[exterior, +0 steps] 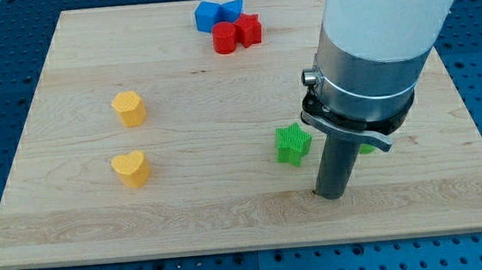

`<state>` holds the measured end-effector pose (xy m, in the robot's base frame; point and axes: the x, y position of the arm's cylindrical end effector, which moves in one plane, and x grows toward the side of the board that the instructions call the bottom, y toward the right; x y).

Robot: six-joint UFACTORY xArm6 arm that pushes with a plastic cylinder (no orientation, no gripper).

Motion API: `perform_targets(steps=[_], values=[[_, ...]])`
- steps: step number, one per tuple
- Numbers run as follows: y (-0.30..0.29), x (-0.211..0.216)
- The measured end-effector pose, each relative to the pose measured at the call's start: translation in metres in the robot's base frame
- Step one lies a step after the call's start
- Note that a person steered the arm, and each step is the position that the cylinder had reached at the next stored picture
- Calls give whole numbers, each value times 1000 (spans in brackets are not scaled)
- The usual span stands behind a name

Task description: Place the green circle at the center right side of the board

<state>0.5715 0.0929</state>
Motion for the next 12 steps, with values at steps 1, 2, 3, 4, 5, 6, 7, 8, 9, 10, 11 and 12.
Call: perform_targets(steps=[1, 2, 3, 4, 5, 6, 7, 8, 9, 10, 11, 12], values=[[0, -17], [0, -35], [1, -37], [27, -37], [33, -40], [33, -44], [47, -51], [60, -63], [55, -66], [71, -73], [103, -73], [110, -74]])
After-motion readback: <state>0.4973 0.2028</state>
